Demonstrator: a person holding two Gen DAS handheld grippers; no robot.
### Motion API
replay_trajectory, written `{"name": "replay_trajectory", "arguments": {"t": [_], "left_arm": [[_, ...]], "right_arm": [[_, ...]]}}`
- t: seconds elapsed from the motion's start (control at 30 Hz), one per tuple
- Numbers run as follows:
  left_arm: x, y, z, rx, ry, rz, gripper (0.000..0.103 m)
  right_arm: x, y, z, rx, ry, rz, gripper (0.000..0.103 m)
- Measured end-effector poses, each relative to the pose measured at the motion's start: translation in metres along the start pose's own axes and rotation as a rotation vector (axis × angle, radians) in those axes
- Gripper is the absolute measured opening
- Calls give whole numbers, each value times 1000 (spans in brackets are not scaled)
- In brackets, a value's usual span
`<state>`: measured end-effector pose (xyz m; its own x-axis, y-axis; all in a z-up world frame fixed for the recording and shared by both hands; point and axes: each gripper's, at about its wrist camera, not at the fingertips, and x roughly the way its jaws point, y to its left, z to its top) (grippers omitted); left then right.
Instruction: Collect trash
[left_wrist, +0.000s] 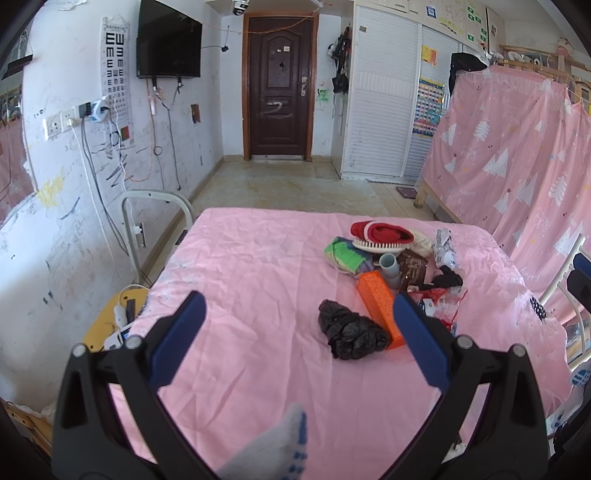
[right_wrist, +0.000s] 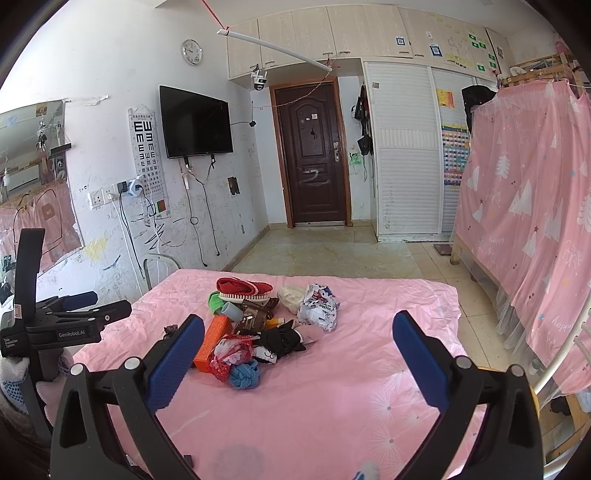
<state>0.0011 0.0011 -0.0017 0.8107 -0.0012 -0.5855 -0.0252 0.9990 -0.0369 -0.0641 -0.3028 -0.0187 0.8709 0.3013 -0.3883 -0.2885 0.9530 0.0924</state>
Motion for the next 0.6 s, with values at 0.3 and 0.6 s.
{"name": "replay_trajectory", "arguments": {"t": [0.3, 0.6], "left_arm": [[0, 0, 0, 0, 0, 0, 97], [3, 2, 2, 1, 2, 0, 97]], "right_arm": [[0, 0, -1, -1, 2, -1, 92], [1, -1, -2, 3, 2, -3, 92]]}}
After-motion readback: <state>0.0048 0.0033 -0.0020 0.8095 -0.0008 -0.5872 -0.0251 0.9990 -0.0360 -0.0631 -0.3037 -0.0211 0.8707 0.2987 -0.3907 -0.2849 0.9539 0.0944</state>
